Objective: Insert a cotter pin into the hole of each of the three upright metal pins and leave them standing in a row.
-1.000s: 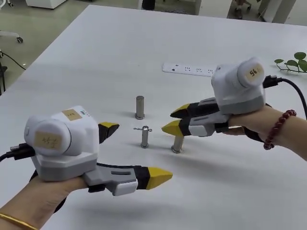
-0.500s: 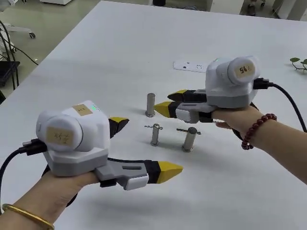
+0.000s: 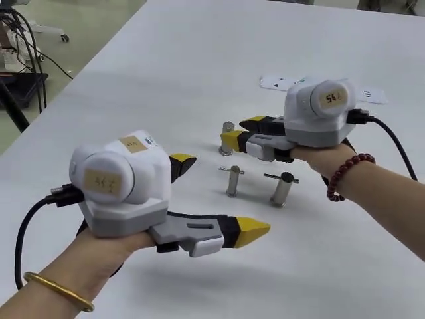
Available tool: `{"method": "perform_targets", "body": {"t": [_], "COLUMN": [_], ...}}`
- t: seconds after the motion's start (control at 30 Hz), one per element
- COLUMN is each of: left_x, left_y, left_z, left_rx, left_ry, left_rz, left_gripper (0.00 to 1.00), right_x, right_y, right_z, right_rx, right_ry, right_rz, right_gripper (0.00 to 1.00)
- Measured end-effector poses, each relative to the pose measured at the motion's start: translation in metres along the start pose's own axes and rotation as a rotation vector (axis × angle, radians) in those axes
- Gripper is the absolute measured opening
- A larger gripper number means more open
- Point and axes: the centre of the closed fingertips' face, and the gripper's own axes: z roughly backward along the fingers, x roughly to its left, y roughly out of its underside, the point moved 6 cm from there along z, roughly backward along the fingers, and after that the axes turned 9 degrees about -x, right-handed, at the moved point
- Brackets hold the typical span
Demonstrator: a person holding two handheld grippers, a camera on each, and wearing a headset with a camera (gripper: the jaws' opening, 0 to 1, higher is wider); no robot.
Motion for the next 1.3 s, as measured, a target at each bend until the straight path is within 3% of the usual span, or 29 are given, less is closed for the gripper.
{"method": "perform_targets", "body": {"t": [0.23,0.57,0.77,1.3], "left_x": [-0.002,0.000,0.001,0.000], "left_y": [0.001,-0.001,0.000,-0.001], "left_z": [-0.001,0.000,0.000,0.001], "left_rx": [0.007,0.001,0.002,0.000], "left_ry": [0.009,0.003,0.002,0.001], "left_rz": [0.000,0.002,0.003,0.001], "left_gripper": [0.90,0.89,0.88,0.87], "right_x": [-0.007,-0.002,-0.010,-0.005], "right_y": [-0.001,0.004,0.006,0.003], "right_z": [-0.009,-0.019,-0.021,-0.013], "right_rx": [-0.020,-0.008,-0.010,0.015], "right_ry": [0.016,0.013,0.037,0.044], "right_rz": [0.006,0.007,-0.027,0.002], "right_gripper": [0.23,0.17,0.11,0.07]}}
